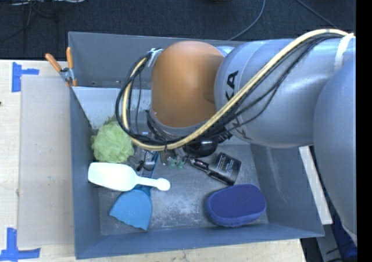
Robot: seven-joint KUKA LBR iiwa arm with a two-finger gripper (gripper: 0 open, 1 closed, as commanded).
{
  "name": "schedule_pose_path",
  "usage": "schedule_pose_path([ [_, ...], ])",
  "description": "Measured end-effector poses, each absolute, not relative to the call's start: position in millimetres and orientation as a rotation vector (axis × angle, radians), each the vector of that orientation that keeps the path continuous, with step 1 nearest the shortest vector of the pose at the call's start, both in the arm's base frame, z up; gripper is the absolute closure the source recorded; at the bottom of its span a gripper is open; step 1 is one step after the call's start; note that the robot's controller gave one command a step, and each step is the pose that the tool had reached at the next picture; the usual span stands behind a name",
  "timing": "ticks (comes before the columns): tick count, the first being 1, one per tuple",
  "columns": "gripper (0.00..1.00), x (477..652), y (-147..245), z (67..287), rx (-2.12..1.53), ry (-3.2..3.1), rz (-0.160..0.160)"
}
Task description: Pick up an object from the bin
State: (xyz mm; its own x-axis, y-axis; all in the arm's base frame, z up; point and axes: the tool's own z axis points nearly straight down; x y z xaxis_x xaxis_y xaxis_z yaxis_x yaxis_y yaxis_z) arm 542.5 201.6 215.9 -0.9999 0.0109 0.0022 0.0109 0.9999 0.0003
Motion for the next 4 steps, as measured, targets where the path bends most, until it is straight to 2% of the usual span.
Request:
schedule_pose_path([
  [1,1.00,510.4,242,196,0.517,-3.093,-0.002],
  [2,1.00,511.5,241,196,0.508,-3.096,-0.001],
  [3,1.00,532.7,228,93,0.688,-3.057,-0.001],
  [4,1.00,533.5,229,97,0.686,-3.060,-0.002],
])
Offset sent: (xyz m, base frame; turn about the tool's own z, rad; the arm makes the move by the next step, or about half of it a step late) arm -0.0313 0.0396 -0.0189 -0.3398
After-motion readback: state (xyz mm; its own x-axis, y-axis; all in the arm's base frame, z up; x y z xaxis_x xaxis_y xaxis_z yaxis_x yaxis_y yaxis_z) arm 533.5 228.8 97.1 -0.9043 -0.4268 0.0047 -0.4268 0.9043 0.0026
